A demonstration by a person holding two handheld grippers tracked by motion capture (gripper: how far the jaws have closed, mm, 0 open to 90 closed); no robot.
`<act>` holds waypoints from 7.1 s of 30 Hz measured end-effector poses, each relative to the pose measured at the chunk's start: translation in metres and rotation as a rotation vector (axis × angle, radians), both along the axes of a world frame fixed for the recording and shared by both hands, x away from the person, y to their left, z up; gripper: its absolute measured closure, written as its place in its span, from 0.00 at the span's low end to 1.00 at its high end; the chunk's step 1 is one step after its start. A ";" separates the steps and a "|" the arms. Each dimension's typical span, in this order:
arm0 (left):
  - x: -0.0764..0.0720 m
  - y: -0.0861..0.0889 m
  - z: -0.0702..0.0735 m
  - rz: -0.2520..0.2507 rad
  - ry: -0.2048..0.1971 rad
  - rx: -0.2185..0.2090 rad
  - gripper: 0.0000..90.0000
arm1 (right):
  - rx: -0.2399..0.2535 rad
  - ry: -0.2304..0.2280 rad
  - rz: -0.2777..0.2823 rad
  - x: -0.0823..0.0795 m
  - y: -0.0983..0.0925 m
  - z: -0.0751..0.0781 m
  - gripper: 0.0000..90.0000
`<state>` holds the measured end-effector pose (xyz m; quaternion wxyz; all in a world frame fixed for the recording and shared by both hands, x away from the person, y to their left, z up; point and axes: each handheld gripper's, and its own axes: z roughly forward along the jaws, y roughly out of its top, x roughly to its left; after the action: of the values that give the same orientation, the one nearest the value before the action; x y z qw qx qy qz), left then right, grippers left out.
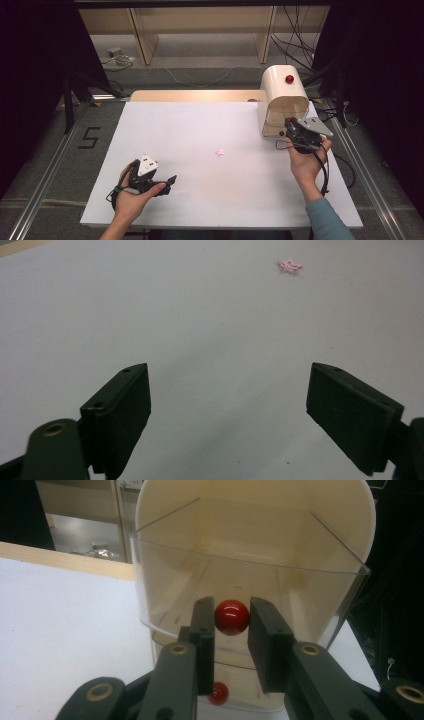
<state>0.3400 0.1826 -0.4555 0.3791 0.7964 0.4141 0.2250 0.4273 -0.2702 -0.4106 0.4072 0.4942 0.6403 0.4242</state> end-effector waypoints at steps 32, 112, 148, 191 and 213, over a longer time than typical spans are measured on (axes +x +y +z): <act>0.000 -0.001 0.000 -0.002 -0.003 0.004 0.20 | -0.003 0.001 0.001 -0.007 0.000 0.000 0.82; -0.001 -0.001 0.001 0.002 -0.014 0.008 0.20 | -0.014 -0.004 0.007 -0.025 -0.001 0.003 0.82; -0.002 -0.001 0.001 0.006 -0.023 0.014 0.20 | -0.026 0.003 0.008 -0.030 0.000 0.002 0.82; -0.002 -0.002 0.001 0.001 -0.023 0.020 0.20 | -0.012 0.054 0.035 -0.033 -0.003 -0.001 0.46; -0.002 -0.003 0.000 -0.001 -0.020 0.017 0.20 | 0.019 0.123 0.143 -0.045 0.011 -0.011 0.32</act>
<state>0.3378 0.1800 -0.4556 0.3765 0.7975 0.4078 0.2363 0.3827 -0.2587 -0.4218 0.3311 0.4763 0.6935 0.4273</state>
